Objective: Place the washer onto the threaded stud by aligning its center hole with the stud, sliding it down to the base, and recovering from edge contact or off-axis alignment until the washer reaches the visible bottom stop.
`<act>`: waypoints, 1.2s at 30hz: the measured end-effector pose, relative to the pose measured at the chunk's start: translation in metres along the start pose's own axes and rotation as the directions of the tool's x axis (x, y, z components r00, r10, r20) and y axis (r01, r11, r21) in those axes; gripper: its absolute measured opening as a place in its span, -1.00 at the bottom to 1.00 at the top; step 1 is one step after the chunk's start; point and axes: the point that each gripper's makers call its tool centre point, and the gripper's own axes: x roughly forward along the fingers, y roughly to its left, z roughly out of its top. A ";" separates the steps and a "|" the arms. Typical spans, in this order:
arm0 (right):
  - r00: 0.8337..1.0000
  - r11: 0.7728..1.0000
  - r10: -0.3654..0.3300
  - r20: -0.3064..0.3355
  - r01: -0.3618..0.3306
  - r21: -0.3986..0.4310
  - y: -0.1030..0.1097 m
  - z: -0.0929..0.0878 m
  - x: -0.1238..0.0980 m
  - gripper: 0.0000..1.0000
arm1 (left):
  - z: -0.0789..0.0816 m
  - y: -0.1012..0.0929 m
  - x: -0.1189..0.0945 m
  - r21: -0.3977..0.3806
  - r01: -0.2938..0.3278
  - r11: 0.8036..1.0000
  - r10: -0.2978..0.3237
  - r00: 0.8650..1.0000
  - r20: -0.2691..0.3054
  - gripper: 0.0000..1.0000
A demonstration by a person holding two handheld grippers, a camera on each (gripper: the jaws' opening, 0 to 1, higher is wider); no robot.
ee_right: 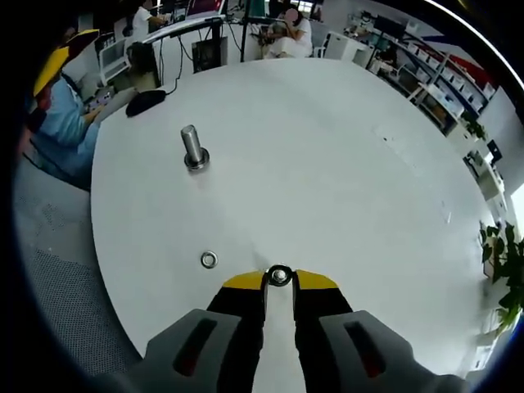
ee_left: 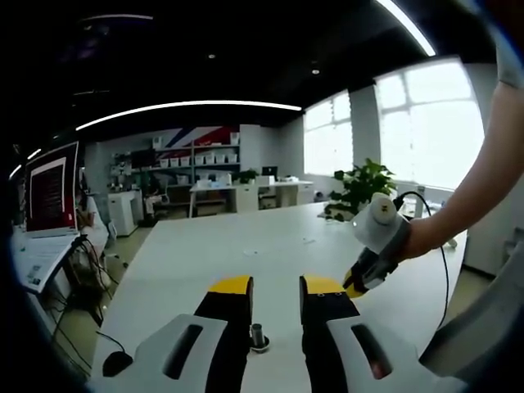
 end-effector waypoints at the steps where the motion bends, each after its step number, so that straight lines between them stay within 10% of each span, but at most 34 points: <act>1: 1.000 1.000 0.003 -0.002 -0.003 0.007 0.000 0.000 0.000 -0.72 | 0.000 0.000 0.000 -0.001 0.000 1.000 0.000 1.000 -0.002 -0.59; 36: 1.000 1.000 0.002 0.001 -0.002 0.015 0.001 -0.004 0.004 -0.69 | -0.001 0.004 -0.001 -0.002 -0.018 1.000 0.018 1.000 -0.006 -0.60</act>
